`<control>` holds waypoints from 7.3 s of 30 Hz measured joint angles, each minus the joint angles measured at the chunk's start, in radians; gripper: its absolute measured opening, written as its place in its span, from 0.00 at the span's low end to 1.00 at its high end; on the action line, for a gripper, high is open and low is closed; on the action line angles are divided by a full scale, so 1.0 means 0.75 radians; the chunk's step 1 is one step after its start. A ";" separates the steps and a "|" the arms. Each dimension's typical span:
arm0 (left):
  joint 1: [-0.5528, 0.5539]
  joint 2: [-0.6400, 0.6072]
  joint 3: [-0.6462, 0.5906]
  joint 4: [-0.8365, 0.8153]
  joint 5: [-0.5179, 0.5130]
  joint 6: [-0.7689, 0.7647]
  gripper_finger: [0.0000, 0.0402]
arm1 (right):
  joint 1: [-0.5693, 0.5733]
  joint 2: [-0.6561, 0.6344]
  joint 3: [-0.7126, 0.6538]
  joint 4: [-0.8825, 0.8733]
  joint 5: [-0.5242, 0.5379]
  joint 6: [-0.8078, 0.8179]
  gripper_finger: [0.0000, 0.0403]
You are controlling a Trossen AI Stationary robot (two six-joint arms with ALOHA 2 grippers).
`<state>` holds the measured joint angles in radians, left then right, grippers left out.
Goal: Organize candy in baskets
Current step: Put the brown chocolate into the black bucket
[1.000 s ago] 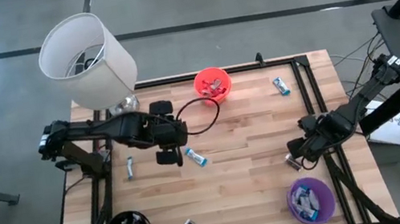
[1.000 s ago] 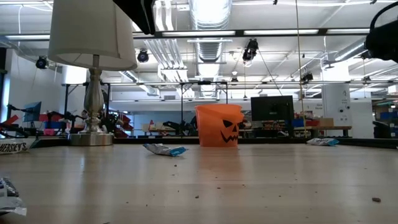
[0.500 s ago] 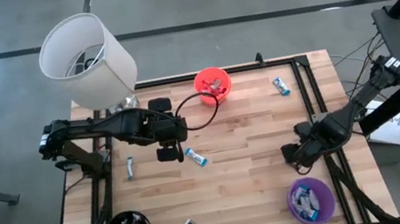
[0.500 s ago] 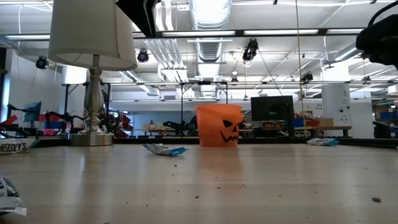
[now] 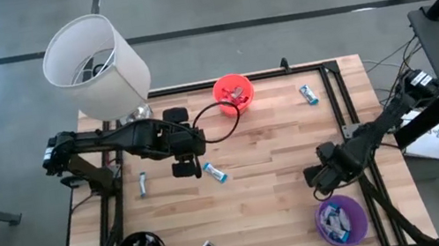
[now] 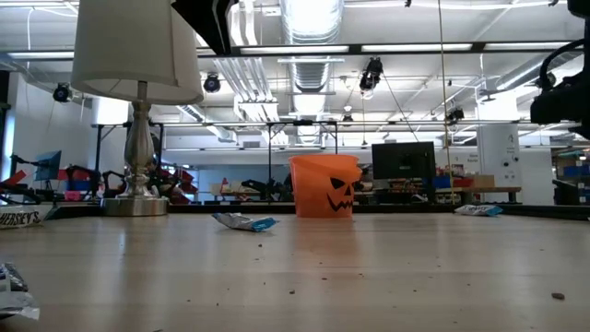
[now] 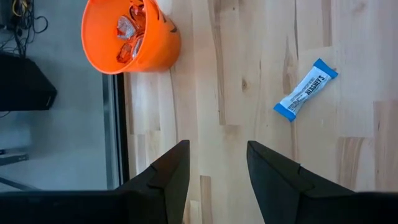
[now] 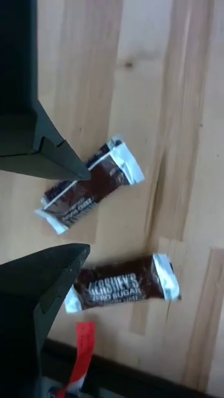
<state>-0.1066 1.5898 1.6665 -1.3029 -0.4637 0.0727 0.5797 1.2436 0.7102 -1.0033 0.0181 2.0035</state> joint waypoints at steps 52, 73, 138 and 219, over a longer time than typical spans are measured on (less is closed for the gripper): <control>0.000 0.000 0.001 -0.057 0.001 0.059 0.35 | -0.006 -0.080 0.109 0.380 0.385 -0.290 0.03; -0.030 -0.001 0.003 0.242 0.765 -0.158 0.35 | -0.133 0.231 0.792 0.369 0.710 -1.180 0.03; -0.014 0.037 0.009 0.956 0.778 -0.352 0.10 | -0.224 0.265 1.046 0.613 0.633 -1.779 0.05; -0.788 -0.101 -0.550 -0.058 1.175 -1.086 0.10 | -0.230 0.169 1.048 0.257 0.487 -1.729 0.36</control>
<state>-0.6975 1.5139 1.2543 -1.3464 0.4179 -0.7422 0.4068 1.3705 1.4960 -0.8108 0.3832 0.7067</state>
